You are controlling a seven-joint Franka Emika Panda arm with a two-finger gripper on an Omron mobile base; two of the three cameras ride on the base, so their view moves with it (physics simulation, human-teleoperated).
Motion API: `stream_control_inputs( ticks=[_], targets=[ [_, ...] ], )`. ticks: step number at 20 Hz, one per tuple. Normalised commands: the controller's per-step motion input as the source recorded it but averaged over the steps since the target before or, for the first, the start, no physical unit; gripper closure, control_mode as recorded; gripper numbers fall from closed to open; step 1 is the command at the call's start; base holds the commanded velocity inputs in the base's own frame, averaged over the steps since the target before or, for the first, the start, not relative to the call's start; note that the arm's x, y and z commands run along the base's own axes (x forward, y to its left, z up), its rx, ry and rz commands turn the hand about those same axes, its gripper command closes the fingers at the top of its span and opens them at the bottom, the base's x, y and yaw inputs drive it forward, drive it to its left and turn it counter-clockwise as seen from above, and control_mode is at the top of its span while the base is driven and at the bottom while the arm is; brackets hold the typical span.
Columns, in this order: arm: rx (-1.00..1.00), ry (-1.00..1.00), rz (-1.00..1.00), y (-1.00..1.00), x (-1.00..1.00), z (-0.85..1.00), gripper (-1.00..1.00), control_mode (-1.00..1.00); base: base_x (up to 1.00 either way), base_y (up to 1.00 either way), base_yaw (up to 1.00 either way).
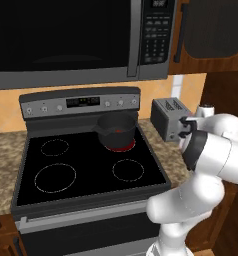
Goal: Put the bell pepper and sweet potato in the pot. Retrieve the spatula and lightly stir the vegetables in the pot.
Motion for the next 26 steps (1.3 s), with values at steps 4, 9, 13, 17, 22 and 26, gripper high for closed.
stream_control_inputs(
  ticks=[4,9,13,17,22,26],
  targets=[
    [0.02,0.01,-0.03,0.05,0.00,-0.37,-1.00,-1.00,0.00,0.00,0.00],
    [0.08,0.00,-0.03,0.00,0.00,-0.29,-1.00,-1.00,0.00,0.00,0.00],
    [0.11,-0.01,-0.01,0.00,-0.12,-0.14,-1.00,-1.00,0.00,0.00,0.00],
    [0.08,0.00,0.00,0.00,-0.05,-0.13,-1.00,-1.00,0.00,0.00,0.00],
    [0.02,0.00,0.00,0.06,0.00,-0.17,-1.00,-1.00,0.00,0.00,0.00],
    [0.00,0.00,0.00,0.10,0.00,-0.23,-1.00,-1.00,0.00,0.00,0.00]
  ],
)
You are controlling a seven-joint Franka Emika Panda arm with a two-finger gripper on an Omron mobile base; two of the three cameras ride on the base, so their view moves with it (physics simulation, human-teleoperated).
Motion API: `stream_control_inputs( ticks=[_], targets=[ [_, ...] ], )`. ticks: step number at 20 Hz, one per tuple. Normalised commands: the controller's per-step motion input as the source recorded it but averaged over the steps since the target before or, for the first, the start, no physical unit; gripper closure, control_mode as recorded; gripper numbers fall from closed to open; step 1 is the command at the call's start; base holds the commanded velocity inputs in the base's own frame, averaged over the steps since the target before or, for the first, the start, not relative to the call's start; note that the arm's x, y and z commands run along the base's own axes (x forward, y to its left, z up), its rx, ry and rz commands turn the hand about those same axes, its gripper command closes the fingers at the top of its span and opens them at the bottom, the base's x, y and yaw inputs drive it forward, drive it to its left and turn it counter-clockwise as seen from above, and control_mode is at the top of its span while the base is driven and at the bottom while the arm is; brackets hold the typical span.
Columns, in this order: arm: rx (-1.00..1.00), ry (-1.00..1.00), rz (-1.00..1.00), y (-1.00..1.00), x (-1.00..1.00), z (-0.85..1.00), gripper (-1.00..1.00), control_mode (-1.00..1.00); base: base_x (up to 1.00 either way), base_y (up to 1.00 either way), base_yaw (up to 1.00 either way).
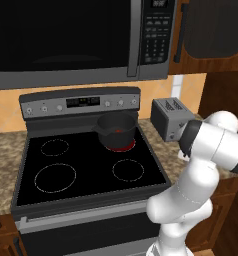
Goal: Put the bell pepper and sweet potato in the pot. Retrieve the spatula and lightly stir the vegetables in the pot.
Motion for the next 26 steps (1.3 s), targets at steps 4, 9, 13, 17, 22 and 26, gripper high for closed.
stream_control_inputs(
  ticks=[4,9,13,17,22,26],
  targets=[
    [0.00,0.00,0.00,0.09,0.00,-0.23,-1.00,-1.00,0.00,0.00,0.00],
    [0.00,0.00,0.00,0.03,0.00,-0.09,1.00,-1.00,0.00,0.00,0.00],
    [0.00,0.00,0.00,0.00,0.00,0.00,1.00,-1.00,0.00,0.00,0.00],
    [0.00,0.00,0.00,0.00,0.00,0.00,1.00,-1.00,0.00,0.00,0.00],
    [0.00,0.00,0.00,0.00,0.00,0.00,1.00,-1.00,0.00,0.00,0.00],
    [0.03,-0.14,0.00,0.00,-0.11,0.12,1.00,-1.00,0.00,0.00,0.00]
  ],
)
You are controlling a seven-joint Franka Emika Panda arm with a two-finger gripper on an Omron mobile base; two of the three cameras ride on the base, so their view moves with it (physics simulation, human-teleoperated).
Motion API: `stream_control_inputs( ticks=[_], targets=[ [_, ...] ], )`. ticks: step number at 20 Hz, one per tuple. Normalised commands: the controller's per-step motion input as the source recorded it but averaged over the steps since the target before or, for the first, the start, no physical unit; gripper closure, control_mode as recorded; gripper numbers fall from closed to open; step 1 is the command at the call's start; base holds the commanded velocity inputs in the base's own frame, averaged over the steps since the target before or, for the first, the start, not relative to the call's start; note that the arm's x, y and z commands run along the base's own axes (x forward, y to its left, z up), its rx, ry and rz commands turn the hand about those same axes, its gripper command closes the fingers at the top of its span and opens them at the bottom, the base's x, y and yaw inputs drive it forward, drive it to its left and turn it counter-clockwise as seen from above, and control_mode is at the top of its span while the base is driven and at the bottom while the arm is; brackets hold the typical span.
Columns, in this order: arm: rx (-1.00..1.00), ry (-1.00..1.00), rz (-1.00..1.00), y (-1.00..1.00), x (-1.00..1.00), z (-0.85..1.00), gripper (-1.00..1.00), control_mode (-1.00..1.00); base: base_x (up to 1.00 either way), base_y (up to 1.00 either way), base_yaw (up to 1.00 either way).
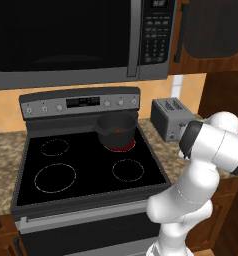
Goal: Put the bell pepper and sweet potato in the pot. Retrieve the spatula and lightly stir the vegetables in the pot.
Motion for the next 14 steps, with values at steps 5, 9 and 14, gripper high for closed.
stream_control_inputs(
  ticks=[5,9,14],
  targets=[
    [0.04,-0.36,0.00,0.09,-0.12,0.71,1.00,-1.00,0.00,0.00,0.00],
    [0.02,-0.29,0.00,0.60,-0.13,1.00,1.00,-1.00,0.00,0.00,0.00],
    [0.06,-0.32,0.00,0.49,-0.24,0.95,1.00,-1.00,0.00,0.00,0.00]
  ],
)
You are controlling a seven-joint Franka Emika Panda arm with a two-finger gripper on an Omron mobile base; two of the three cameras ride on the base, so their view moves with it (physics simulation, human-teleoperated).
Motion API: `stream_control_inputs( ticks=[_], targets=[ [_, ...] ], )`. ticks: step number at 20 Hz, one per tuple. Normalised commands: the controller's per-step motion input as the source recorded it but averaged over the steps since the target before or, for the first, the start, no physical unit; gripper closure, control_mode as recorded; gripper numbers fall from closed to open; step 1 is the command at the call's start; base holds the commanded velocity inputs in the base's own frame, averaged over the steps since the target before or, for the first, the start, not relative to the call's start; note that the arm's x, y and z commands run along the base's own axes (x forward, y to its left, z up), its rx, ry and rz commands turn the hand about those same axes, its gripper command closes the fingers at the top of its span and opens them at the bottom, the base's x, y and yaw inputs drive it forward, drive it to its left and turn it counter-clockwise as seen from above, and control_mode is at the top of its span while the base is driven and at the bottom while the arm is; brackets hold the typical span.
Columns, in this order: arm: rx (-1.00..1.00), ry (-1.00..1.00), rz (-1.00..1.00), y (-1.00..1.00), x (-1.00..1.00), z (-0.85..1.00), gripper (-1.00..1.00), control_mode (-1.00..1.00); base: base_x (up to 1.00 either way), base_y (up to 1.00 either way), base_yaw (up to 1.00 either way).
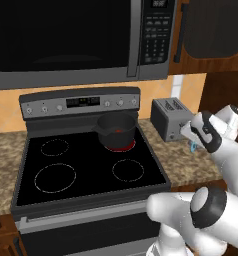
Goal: Put the bell pepper and sweet potato in the pot. Retrieve the spatula and lightly stir the vegetables in the pot.
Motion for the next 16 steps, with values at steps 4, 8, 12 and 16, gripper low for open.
stream_control_inputs(
  ticks=[4,8,12,16],
  targets=[
    [0.08,-0.32,0.06,0.46,-0.03,0.53,1.00,-1.00,0.00,0.00,0.00],
    [0.15,-0.24,0.06,0.56,0.06,0.69,1.00,-1.00,0.00,0.00,0.00],
    [0.18,0.01,0.14,0.46,0.23,0.94,1.00,-1.00,0.00,0.00,0.00],
    [0.14,0.10,0.14,0.31,0.08,0.35,1.00,-1.00,0.00,0.00,0.00]
  ],
)
